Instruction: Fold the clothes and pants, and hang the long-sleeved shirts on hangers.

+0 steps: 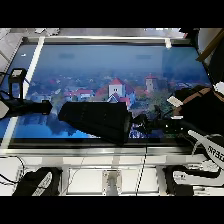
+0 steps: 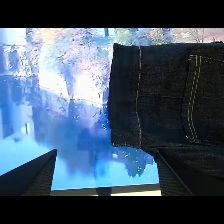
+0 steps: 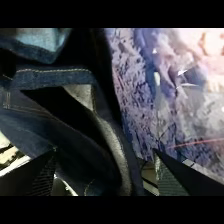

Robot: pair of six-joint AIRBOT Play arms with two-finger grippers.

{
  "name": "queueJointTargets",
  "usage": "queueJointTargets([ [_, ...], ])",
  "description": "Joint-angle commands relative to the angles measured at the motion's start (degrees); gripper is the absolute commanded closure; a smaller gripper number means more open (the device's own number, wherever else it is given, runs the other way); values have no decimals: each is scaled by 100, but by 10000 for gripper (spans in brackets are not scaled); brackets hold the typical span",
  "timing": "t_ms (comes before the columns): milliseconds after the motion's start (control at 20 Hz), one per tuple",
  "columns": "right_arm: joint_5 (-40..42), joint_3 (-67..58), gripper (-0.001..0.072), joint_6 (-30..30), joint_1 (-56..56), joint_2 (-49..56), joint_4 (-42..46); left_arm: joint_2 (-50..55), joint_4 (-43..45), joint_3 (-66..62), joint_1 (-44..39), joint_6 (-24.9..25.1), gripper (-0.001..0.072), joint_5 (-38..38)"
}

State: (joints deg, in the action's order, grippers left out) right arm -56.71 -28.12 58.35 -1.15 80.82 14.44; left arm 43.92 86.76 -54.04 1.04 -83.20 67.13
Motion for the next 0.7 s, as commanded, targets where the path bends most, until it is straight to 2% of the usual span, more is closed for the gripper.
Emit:
queueJointTargets([
  [0, 44, -216, 35, -138, 66, 179, -87, -4, 0, -4, 2, -22, 17, 0],
  [100, 380, -455, 39, 208, 297, 181, 72, -4, -2, -4, 2, -50, 17, 2],
  [250, 787, -817, 40, 1445, 715, 186, 1462, -4, -33, -4, 2, -85, 17, 4],
  [300, 756, -914, 44, 1617, 850, 186, 1705, -4, -42, -4, 2, -85, 17, 2],
  [650, 682, -1591, 45, 1620, 1858, 579, 1408, -4, -42, -4, 2, -85, 17, 2],
])
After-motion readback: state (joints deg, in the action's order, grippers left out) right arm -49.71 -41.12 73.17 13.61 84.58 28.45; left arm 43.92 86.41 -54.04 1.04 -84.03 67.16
